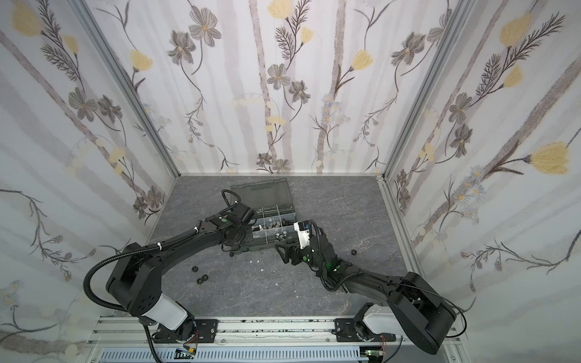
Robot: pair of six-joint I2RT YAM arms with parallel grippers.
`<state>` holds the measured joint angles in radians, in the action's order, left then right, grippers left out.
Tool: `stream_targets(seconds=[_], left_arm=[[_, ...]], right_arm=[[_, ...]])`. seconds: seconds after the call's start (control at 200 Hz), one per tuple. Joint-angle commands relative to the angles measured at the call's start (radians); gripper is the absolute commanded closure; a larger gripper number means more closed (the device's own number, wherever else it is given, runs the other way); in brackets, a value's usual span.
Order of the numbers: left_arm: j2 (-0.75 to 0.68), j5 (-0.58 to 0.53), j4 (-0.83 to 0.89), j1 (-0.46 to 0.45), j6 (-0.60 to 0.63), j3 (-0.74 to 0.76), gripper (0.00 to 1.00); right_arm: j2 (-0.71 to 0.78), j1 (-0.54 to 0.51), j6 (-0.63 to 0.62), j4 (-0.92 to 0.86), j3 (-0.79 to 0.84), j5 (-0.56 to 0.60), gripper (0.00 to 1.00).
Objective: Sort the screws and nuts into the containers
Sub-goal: 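Carry the black nut over the box and drop it in the nearest compartment, then lower the right gripper onto a black nut on the table while the left rises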
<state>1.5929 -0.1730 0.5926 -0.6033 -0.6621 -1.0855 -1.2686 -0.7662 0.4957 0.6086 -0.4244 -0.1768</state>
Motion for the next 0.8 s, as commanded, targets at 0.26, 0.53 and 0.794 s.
stream_targets(seconds=[0.26,0.53,0.794], left_arm=[[0.048,0.002,-0.054,-0.003,0.006,-0.023,0.61],[-0.046,0.02,-0.129,-0.001,0.045,0.008,0.44],[-0.189,0.076,-0.289,-0.002,0.076,0.147,0.42]], right_arm=[[0.029,0.026,-0.024,-0.1,-0.041,0.095,0.13],[0.069,0.095,0.016,-0.327,-0.086,0.194,0.19],[0.061,0.265,0.038,-0.569,-0.115,0.203,0.28]])
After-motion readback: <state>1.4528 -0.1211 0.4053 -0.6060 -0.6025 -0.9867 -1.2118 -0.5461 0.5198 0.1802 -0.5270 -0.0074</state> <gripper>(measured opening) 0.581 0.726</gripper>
